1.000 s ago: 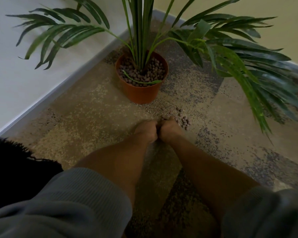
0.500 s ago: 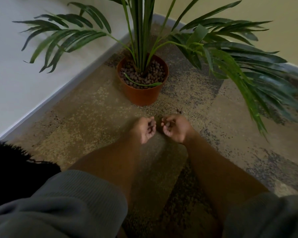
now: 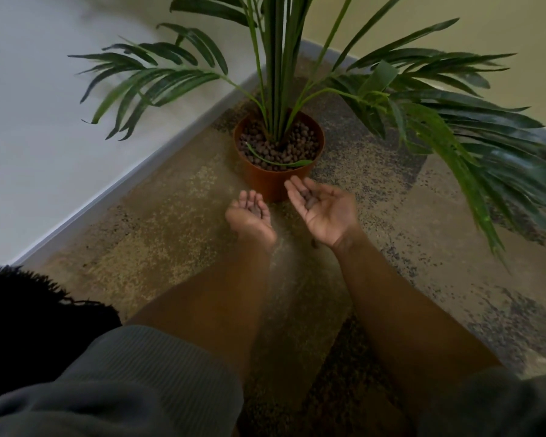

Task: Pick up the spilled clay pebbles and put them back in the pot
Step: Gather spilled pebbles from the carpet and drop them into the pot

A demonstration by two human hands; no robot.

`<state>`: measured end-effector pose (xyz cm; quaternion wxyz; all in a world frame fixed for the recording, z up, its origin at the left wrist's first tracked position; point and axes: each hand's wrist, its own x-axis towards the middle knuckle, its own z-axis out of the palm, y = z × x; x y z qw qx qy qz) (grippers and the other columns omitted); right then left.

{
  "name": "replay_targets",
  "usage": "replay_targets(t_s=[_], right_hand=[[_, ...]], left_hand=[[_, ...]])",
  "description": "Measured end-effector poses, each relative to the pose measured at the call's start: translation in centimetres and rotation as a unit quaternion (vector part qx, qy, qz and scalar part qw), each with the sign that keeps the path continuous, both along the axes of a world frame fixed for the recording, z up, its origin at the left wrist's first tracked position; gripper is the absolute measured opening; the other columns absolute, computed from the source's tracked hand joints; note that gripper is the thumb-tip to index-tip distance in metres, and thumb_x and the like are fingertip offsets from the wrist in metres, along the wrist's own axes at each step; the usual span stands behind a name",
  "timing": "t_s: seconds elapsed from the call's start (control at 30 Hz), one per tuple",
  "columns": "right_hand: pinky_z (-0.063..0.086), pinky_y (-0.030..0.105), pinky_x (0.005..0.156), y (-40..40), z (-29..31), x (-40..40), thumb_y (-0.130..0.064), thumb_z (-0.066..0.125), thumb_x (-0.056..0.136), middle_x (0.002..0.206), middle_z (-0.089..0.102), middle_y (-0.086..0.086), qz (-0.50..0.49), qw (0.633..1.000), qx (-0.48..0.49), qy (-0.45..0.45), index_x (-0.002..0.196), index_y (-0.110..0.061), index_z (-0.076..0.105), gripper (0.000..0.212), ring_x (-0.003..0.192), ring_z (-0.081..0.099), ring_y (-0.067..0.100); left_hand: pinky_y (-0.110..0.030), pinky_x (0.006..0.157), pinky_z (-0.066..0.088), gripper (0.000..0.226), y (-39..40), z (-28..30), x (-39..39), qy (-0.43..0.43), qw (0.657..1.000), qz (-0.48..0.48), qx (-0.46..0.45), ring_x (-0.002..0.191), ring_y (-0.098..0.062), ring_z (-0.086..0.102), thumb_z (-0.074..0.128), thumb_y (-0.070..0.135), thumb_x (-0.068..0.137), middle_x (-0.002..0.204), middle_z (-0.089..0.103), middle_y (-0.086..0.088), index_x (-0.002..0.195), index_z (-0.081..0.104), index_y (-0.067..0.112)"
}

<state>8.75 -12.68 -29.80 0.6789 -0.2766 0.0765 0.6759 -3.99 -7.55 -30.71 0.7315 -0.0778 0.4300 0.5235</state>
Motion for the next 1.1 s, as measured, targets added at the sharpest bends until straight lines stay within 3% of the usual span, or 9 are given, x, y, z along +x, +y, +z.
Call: replay_targets(t_s=[0.2,0.3,0.33,0.43,0.57,0.73,0.8,0.9,1.1], right_hand=[[0.041,0.051,0.110,3.1,4.7,-0.6,-0.013,0.021,0.103,0.141,0.042,0.034,-0.069,0.998,-0.001,0.006,0.138,0.009,0.036,0.044,0.133,0.044,0.045],[0.036,0.051,0.114,4.8,6.7,-0.7,-0.013,0.020,0.104,0.141,0.040,0.033,-0.116,0.991,-0.050,-0.047,0.141,0.010,0.033,0.045,0.134,0.043,0.039],[0.034,0.050,0.115,5.3,7.1,-0.7,-0.012,0.021,0.104,0.136,0.044,0.030,-0.120,0.988,-0.067,-0.070,0.140,0.009,0.035,0.044,0.129,0.047,0.035],[0.034,0.048,0.114,6.3,8.2,-0.8,-0.011,0.021,0.102,0.127,0.053,0.023,-0.105,0.983,-0.091,-0.121,0.136,0.003,0.044,0.043,0.119,0.051,0.033],[0.030,0.047,0.115,6.1,9.0,-1.1,-0.010,0.023,0.104,0.147,0.040,0.022,-0.097,0.979,-0.091,-0.153,0.143,0.003,0.036,0.043,0.138,0.037,0.035],[0.036,0.046,0.115,5.9,8.6,-0.5,-0.004,0.027,0.102,0.150,0.035,0.025,-0.083,0.972,-0.088,-0.201,0.145,0.009,0.029,0.045,0.141,0.036,0.036],[0.045,0.043,0.108,5.5,8.2,-0.2,-0.005,0.026,0.102,0.143,0.042,0.027,-0.088,0.976,-0.076,-0.185,0.142,0.011,0.033,0.044,0.133,0.045,0.037],[0.059,0.034,0.077,4.5,7.6,0.4,-0.006,0.033,0.098,0.115,0.060,0.020,-0.071,0.974,-0.069,-0.201,0.121,0.004,0.052,0.031,0.099,0.064,0.032],[0.047,0.021,0.052,2.7,6.2,1.7,-0.010,0.046,0.089,0.074,0.062,0.005,-0.003,0.954,-0.106,-0.282,0.079,-0.008,0.059,0.017,0.063,0.060,0.016]], left_hand=[[-0.016,0.070,0.048,0.050,3.0,5.3,1.1,0.005,0.998,-0.021,0.067,0.104,-0.012,0.062,0.018,0.028,0.103,0.123,0.062,-0.005,0.136,0.051,0.010],[-0.022,0.090,0.047,0.053,3.8,7.5,1.4,0.009,0.996,-0.068,0.064,0.125,-0.015,0.054,0.017,0.031,0.103,0.138,0.054,-0.010,0.144,0.041,0.007],[-0.024,0.094,0.045,0.054,4.1,8.2,1.5,0.007,0.995,-0.078,0.061,0.121,-0.015,0.057,0.018,0.032,0.102,0.133,0.056,-0.010,0.143,0.041,0.006],[-0.030,0.098,0.041,0.048,5.1,10.1,1.7,0.011,0.992,-0.109,0.055,0.078,-0.015,0.054,0.018,0.031,0.101,0.100,0.058,-0.013,0.130,0.050,0.009],[-0.049,0.115,0.029,0.057,5.9,11.3,1.4,-0.004,0.985,-0.156,0.076,0.131,-0.037,0.043,0.014,0.031,0.103,0.144,0.041,-0.023,0.147,0.029,-0.002],[-0.043,0.119,0.023,0.056,5.5,10.2,1.2,-0.018,0.989,-0.132,0.070,0.144,-0.032,0.028,0.017,0.029,0.104,0.155,0.029,-0.020,0.151,0.021,-0.002],[-0.039,0.118,0.027,0.055,5.0,9.2,1.3,-0.004,0.989,-0.134,0.061,0.142,-0.029,0.033,0.017,0.029,0.104,0.152,0.035,-0.019,0.149,0.029,-0.002],[-0.035,0.111,0.038,0.053,4.4,7.8,1.5,0.012,0.980,-0.186,0.076,0.134,-0.026,0.045,0.019,0.032,0.105,0.146,0.046,-0.015,0.145,0.041,0.004],[-0.028,0.074,0.050,0.030,2.8,6.5,3.1,0.099,0.909,-0.373,0.157,0.095,-0.014,0.064,0.043,0.032,0.100,0.104,0.069,0.000,0.114,0.066,0.018]])
